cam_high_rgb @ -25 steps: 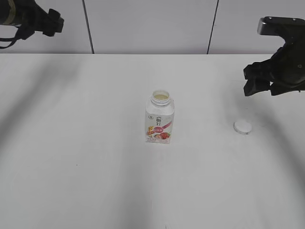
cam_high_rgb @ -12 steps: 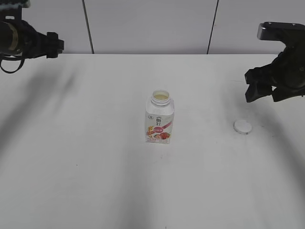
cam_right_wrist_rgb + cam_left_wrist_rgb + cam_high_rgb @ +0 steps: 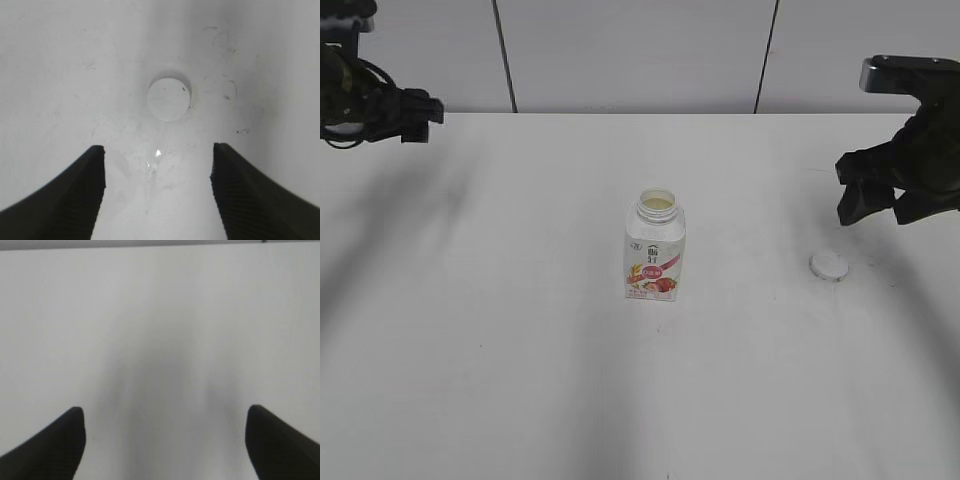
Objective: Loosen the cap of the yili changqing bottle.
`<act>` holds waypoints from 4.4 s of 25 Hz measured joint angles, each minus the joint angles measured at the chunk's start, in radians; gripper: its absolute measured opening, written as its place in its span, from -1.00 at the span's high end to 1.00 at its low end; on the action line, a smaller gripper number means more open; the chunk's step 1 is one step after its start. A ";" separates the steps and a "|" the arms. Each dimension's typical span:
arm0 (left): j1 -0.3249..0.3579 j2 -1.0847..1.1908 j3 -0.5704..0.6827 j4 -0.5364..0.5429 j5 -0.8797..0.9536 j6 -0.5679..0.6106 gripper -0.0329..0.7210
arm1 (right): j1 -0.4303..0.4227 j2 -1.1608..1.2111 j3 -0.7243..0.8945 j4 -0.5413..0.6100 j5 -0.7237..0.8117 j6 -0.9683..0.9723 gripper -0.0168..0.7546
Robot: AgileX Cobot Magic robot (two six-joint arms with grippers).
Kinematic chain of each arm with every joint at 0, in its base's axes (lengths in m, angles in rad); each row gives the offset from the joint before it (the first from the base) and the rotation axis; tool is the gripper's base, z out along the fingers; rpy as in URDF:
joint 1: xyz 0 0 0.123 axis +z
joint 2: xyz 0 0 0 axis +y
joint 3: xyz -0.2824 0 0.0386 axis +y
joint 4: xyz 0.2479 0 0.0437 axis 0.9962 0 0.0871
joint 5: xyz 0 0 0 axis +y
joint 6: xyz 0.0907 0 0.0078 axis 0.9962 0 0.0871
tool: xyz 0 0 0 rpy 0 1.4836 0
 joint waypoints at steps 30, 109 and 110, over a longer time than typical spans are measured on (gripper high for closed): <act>-0.049 -0.412 0.012 -0.582 0.809 0.491 -0.08 | 0.000 -0.236 -0.111 0.010 0.488 0.051 -0.28; 0.100 -1.840 0.691 -0.713 0.657 0.674 0.20 | -0.032 -1.706 0.587 -0.173 0.375 0.042 -0.28; 0.100 -1.840 0.691 -0.713 0.657 0.674 0.20 | -0.033 -1.706 0.587 -0.173 0.375 0.042 -0.28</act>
